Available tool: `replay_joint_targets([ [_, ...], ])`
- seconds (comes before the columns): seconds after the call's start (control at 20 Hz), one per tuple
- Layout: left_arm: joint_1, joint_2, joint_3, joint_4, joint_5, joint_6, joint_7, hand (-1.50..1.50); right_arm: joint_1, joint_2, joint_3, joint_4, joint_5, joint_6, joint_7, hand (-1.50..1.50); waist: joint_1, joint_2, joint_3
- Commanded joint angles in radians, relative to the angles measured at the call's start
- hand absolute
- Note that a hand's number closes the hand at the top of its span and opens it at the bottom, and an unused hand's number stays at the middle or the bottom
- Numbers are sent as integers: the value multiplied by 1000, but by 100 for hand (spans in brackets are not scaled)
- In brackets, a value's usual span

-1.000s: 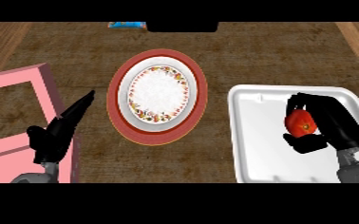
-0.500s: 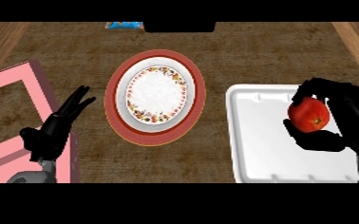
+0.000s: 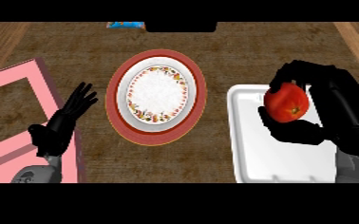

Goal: Pick the tomato from the tray and place it in the plate

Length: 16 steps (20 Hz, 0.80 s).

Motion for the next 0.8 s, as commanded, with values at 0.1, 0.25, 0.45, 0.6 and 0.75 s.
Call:
replay_joint_targets([
  [0.1,-8,15,46,3,18,-40,21,0,-178,119,74,65,69,86,110,150,3,1,-1],
  [0.25,-6,-32,13,26,-31,0,-3,0,-267,205,106,208,86,76,97,150,5,2,-1],
  [0.45,34,-17,25,-40,-7,-32,32,0,-334,321,146,297,98,82,134,150,8,1,-1],
  [0.6,38,-52,3,-38,-37,-11,4,0,-379,414,176,478,174,-27,78,150,12,3,-1],
  [0.75,2,-36,40,-12,-28,-25,12,0,-449,433,201,569,152,-85,80,150,9,2,-1],
])
